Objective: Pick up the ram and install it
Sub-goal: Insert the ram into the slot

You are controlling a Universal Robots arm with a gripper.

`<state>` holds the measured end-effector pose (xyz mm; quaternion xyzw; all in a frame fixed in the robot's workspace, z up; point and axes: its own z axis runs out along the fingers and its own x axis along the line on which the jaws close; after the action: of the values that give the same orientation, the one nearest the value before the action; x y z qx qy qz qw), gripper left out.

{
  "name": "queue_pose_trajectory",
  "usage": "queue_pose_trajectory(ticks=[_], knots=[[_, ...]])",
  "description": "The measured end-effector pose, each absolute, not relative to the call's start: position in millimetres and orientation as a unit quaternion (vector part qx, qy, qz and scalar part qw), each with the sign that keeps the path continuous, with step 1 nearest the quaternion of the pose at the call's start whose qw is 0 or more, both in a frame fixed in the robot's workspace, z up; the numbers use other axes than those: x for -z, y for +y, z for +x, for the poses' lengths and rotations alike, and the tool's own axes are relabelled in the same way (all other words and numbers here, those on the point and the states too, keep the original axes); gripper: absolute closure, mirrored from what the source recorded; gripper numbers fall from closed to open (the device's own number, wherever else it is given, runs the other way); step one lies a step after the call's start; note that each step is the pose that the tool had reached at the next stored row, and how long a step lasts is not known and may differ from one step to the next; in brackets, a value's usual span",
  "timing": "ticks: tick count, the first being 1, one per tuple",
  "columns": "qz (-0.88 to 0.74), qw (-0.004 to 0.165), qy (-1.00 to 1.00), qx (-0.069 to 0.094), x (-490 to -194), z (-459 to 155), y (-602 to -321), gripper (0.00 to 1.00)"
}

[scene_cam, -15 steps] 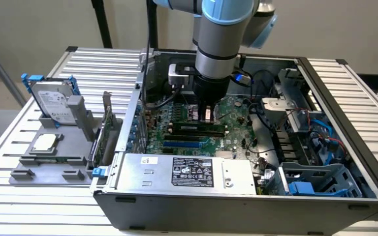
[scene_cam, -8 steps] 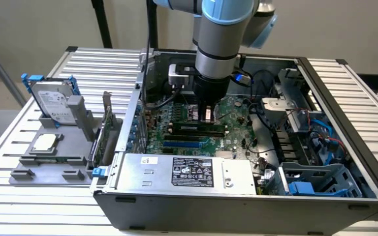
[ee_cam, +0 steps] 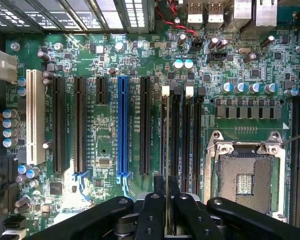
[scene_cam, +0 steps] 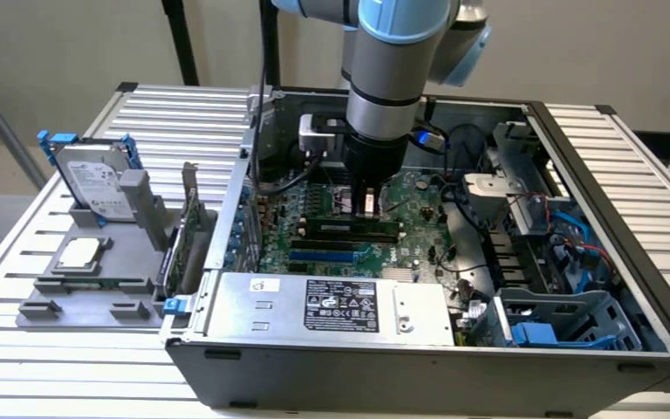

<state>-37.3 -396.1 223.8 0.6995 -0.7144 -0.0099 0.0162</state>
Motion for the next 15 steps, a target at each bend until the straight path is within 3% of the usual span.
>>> queue_pose_trajectory(ticks=[15], knots=[[0.700,0.016,-0.714,0.010,-220.9,-37.3,-396.1,0.85]])
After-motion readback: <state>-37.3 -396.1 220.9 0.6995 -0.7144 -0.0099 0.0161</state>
